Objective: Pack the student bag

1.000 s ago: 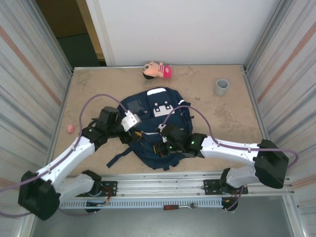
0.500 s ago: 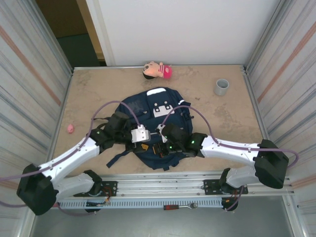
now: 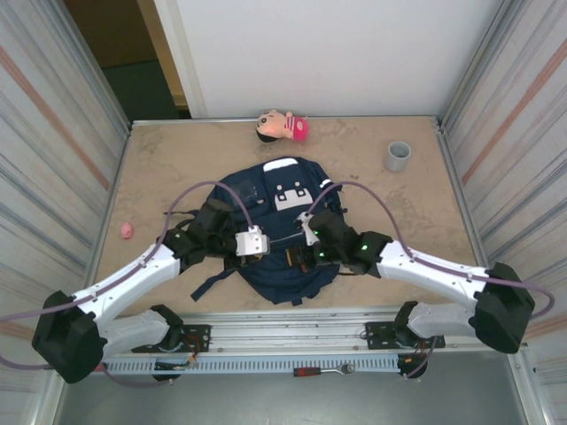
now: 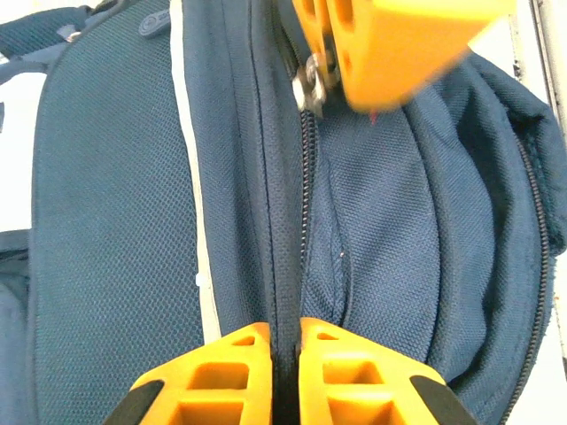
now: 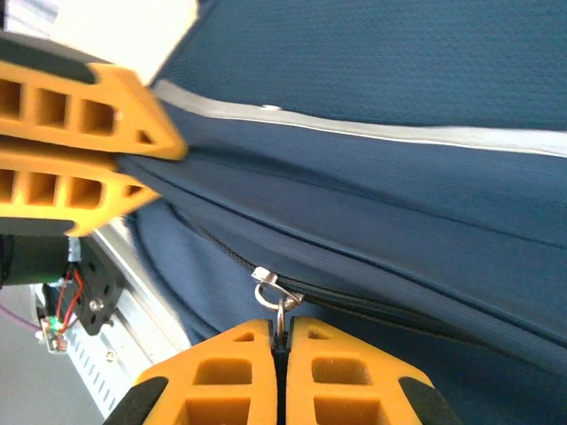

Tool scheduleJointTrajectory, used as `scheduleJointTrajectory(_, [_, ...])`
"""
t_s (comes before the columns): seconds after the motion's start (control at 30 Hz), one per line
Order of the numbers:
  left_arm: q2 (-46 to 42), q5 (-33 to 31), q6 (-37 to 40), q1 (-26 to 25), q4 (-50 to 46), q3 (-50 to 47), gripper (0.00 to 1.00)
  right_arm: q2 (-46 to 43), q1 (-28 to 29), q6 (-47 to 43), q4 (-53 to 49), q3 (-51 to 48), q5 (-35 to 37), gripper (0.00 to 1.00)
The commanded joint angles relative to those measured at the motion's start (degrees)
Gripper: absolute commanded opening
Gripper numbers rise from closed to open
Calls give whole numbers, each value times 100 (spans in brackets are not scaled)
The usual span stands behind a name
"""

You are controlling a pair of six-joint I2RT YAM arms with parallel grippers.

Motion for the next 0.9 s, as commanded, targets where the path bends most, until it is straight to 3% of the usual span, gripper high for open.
scheduleJointTrajectory(0.0, [-225,-485,311,281,-637,34,9,-579,-567,-343,-975,-243,-199,0])
scheduleJointTrajectory(0.2, [-280,-616,440,399,-943,67,9,-641,-761,-459,-1033,-270,-432,0])
scheduleJointTrajectory(0.47, [-296,-1599,-14,767,-948,182,13,-377,386,178,155,-247,-166,0])
scheduleJointTrajectory(0.57, [-435,-1473,-57,773,-1126,274,28,-99,668,288,478,-141,-74,0])
scheduleJointTrajectory(0.7, [-819,-206,78,566,-1564,451,54,237,725,203,512,42,-129,0])
scheduleJointTrajectory(0.87, [-884,-27,-194,-279,-1078,402,61,250,699,96,416,91,-180,0])
